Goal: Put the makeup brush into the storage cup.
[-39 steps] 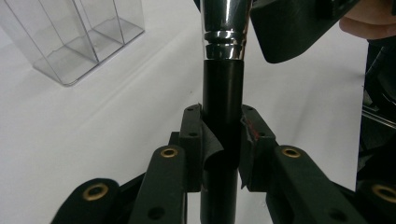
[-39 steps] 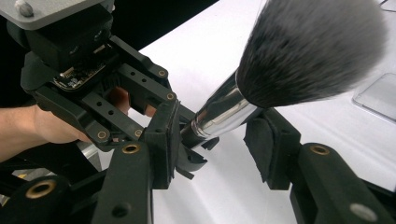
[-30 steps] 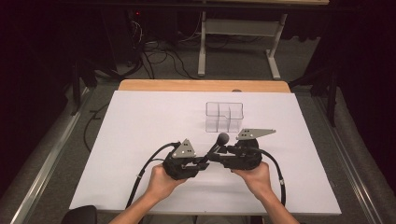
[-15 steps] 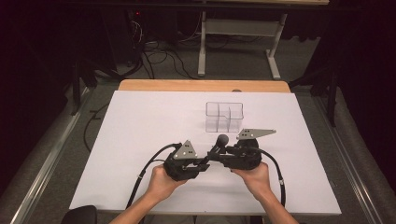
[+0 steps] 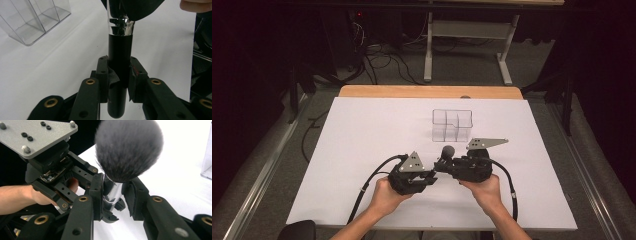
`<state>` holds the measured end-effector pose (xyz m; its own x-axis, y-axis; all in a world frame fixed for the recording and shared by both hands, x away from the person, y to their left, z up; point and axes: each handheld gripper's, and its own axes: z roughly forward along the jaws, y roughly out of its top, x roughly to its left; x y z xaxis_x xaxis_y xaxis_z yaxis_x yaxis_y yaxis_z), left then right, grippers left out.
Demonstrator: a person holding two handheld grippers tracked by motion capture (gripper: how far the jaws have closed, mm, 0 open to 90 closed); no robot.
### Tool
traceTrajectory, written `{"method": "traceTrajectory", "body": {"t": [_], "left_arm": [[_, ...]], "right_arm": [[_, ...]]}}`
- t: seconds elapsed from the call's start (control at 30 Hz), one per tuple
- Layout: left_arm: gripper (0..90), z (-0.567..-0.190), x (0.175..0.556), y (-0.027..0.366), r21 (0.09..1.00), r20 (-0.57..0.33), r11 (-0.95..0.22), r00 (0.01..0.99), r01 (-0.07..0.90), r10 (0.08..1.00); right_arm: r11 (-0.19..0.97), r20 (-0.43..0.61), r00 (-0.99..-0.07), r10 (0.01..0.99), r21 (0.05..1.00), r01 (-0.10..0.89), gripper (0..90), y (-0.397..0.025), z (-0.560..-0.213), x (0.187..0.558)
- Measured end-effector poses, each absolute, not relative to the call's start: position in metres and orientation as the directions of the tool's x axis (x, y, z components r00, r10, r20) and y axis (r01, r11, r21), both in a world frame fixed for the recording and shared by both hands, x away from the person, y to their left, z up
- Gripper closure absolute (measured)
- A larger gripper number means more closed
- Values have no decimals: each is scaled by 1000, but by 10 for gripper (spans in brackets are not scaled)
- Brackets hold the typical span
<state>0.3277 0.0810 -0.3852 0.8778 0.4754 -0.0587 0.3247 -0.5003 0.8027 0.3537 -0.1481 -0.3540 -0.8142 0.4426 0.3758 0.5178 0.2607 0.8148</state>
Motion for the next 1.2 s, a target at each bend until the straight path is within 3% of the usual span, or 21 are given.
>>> {"method": "traceTrajectory", "body": {"t": [0.27,0.47,0.6,1.2], "left_arm": [[726,-385,326,81,807,-34,-507,882,302,470],[541,-384,326,81,812,-32,-501,880,299,474],[474,-382,325,83,819,-34,-492,881,295,472],[368,-364,324,112,842,-55,-436,855,317,515]], "right_arm": [[269,372,-821,433,816,511,723,-147,-353,352],[284,359,-825,438,815,505,724,-147,-352,352],[276,356,-823,443,819,503,724,-150,-350,352],[294,311,-822,477,825,482,725,-158,-346,354]]}}
